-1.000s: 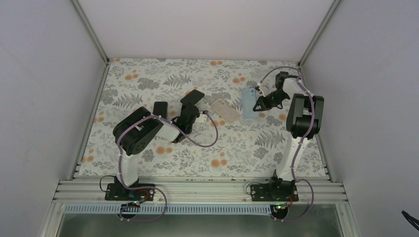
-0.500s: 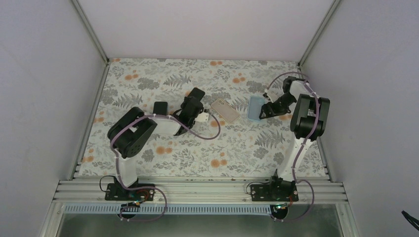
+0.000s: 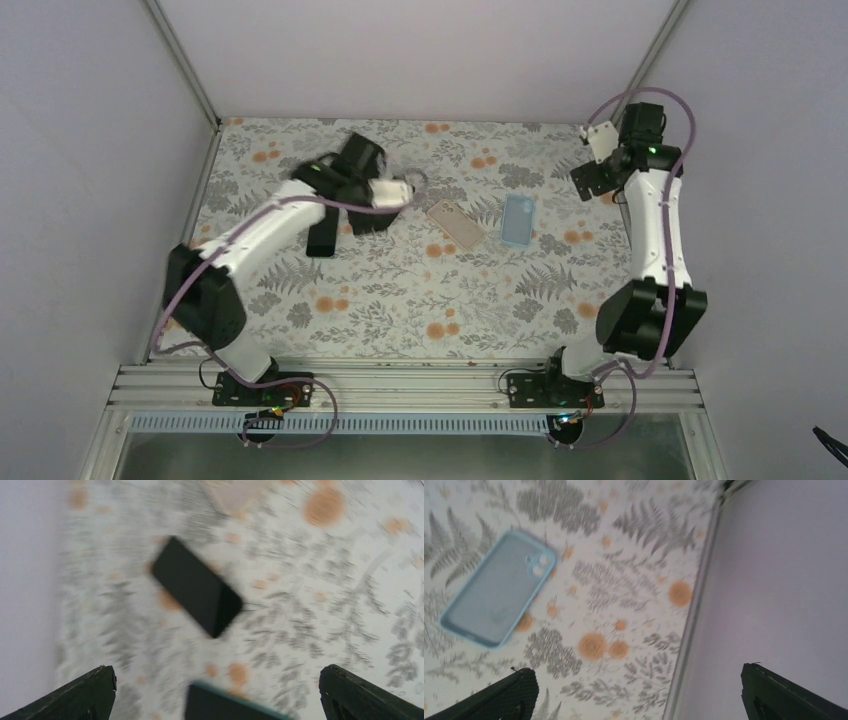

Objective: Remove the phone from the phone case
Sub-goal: Reset both arms

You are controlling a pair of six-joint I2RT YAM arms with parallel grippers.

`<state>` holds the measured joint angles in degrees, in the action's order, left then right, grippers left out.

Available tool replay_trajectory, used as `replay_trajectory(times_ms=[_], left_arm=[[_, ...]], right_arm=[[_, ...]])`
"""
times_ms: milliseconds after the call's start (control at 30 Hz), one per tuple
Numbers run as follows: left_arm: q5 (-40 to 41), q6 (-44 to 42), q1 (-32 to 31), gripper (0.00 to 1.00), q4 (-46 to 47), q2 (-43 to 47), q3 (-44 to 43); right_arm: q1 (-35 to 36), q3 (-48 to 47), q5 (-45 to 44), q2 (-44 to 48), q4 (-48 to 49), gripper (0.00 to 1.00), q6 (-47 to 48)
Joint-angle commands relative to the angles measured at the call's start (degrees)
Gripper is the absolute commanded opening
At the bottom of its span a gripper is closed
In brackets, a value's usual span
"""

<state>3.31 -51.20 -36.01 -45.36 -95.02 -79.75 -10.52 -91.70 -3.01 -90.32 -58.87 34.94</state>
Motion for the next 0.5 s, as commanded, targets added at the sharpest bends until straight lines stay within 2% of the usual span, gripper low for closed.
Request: replay_trajectory(times_ms=[0,133,300,467], left_arm=[[-14.8,7.3,11.1,1.00,-10.7,6.6,-11.7],[-19.0,14.6,25.4,1.00,-6.3,9.9,-15.1],[-23.1,23.5,42.7,1.00,4.0,16.1,-5.9],[-19.7,24.2,48.2,1.00,11.4,23.0,7.5]], right_arm=[[0.5,0.3,4.1,4.4,6.0,1.00,-5.2],[0.4,6.6,10.8,8.2,14.6,1.00,-13.5],[0.0,18.7,13.2,13.4,28.6,1.00,-19.5],[-0.8,26.0,10.1,13.1,35.9,1.00,-23.3]])
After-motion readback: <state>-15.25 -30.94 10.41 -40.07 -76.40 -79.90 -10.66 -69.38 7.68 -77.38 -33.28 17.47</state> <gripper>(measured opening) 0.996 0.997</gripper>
